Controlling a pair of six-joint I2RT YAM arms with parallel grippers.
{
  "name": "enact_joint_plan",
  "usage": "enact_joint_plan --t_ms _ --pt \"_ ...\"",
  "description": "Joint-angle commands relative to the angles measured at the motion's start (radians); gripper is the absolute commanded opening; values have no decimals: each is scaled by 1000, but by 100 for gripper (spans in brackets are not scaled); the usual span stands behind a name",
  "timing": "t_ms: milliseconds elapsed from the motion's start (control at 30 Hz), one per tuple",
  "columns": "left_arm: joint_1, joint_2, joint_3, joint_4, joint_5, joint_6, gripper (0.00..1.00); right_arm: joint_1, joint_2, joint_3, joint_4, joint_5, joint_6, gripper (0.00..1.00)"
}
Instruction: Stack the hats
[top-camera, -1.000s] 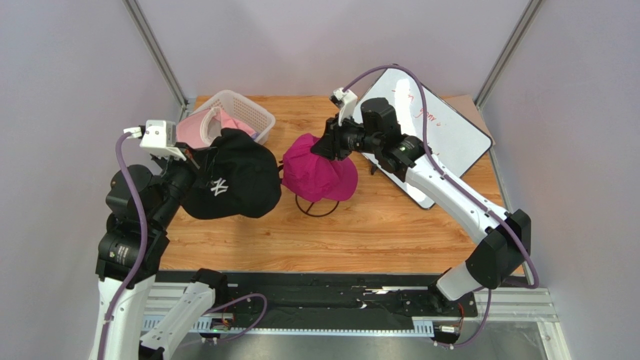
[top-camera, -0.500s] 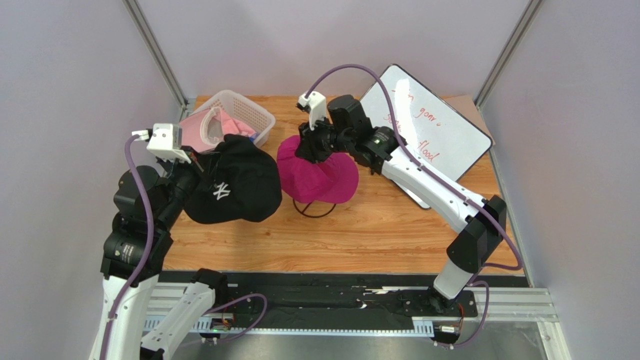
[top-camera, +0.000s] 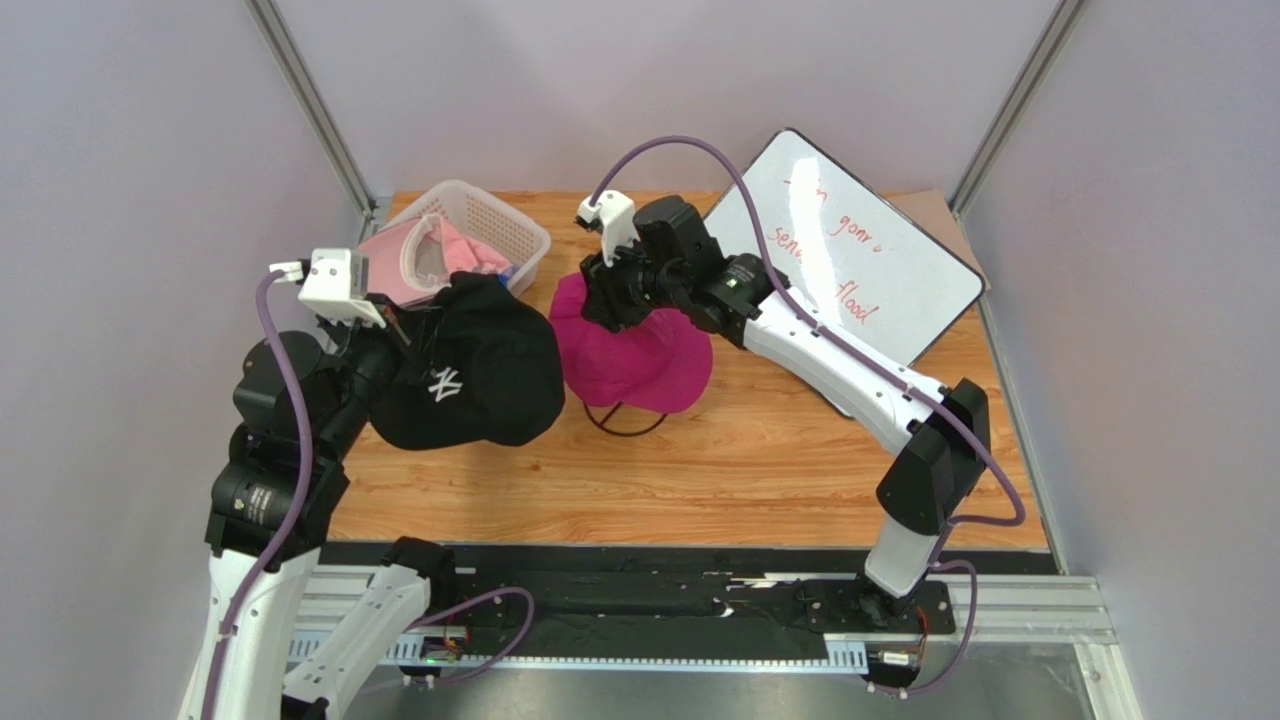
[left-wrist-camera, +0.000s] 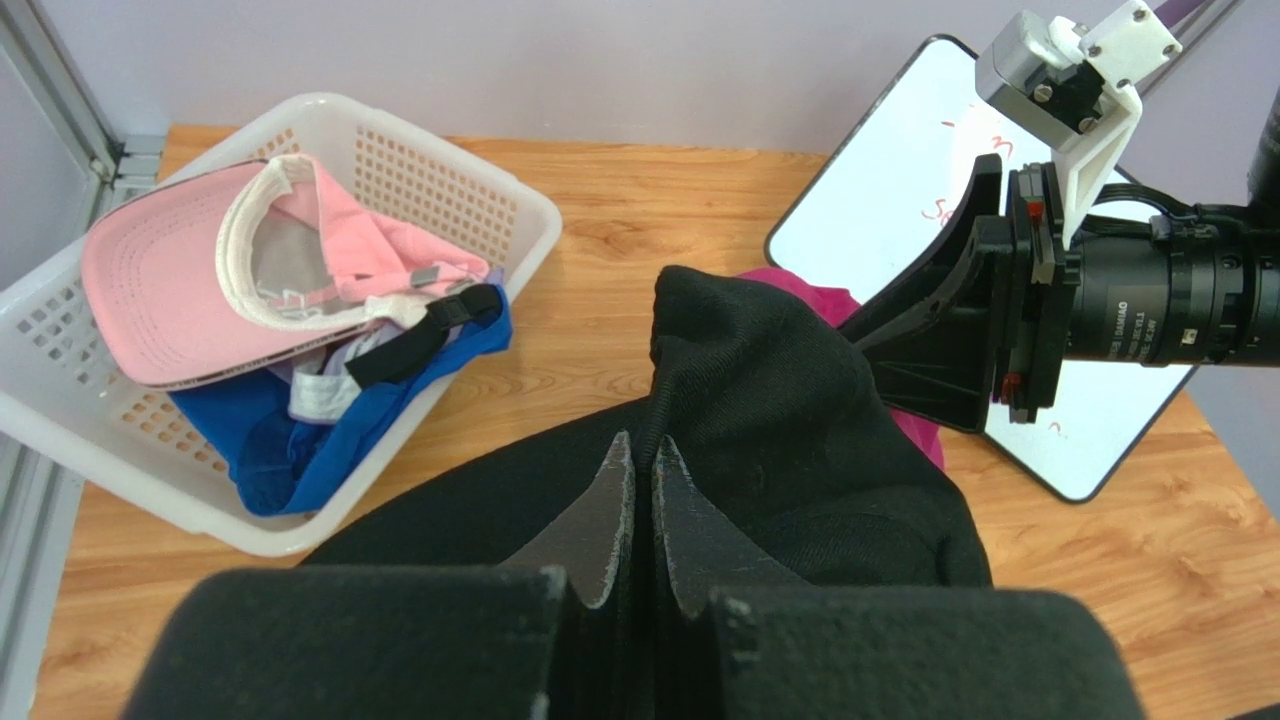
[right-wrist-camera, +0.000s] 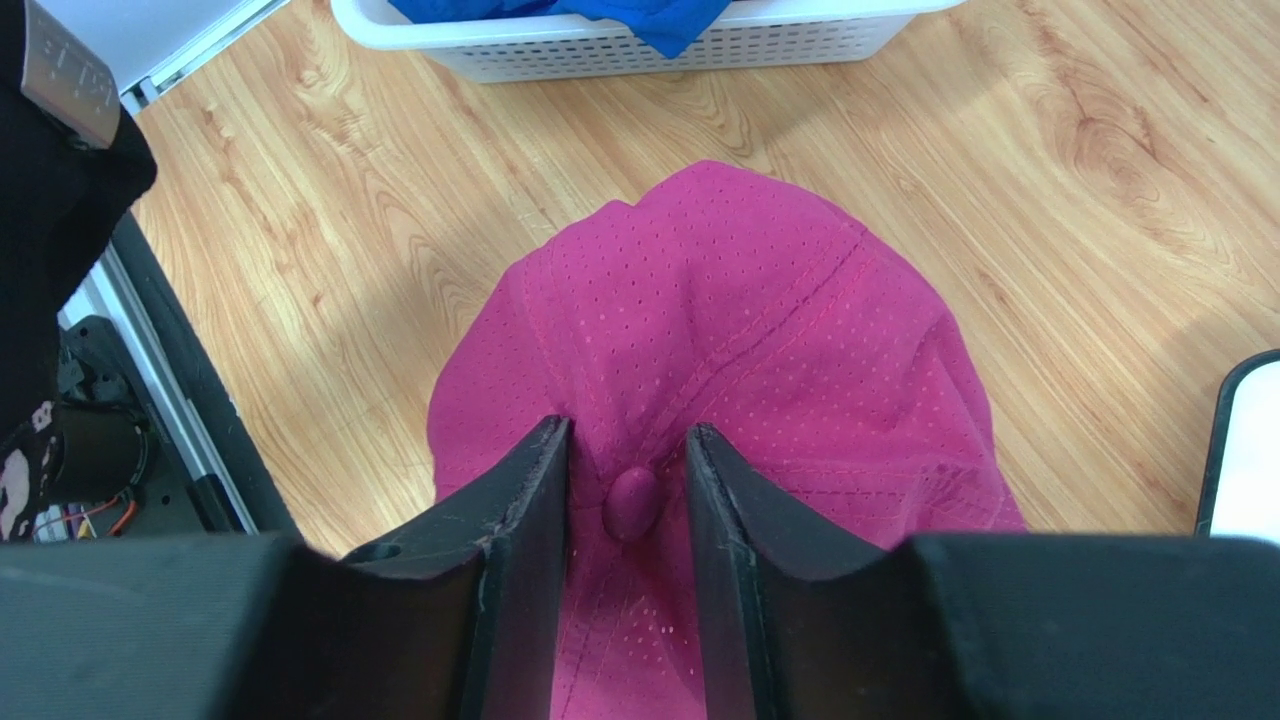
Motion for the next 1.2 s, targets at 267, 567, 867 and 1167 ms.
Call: enact_joint_plan --t_ms 267,567,867,1167 --pt "-3 3 -8 45 3 -5 0 2 8 -13 69 36 -11 63" --pt "-3 7 -5 51 3 -11 0 4 -15 -13 82 36 -12 91" --pt "-3 3 10 51 32 -2 0 -48 -91 -12 102 -22 38 100" --pt "-3 32 41 45 3 -5 0 -102 -215 -39 112 -18 124 100"
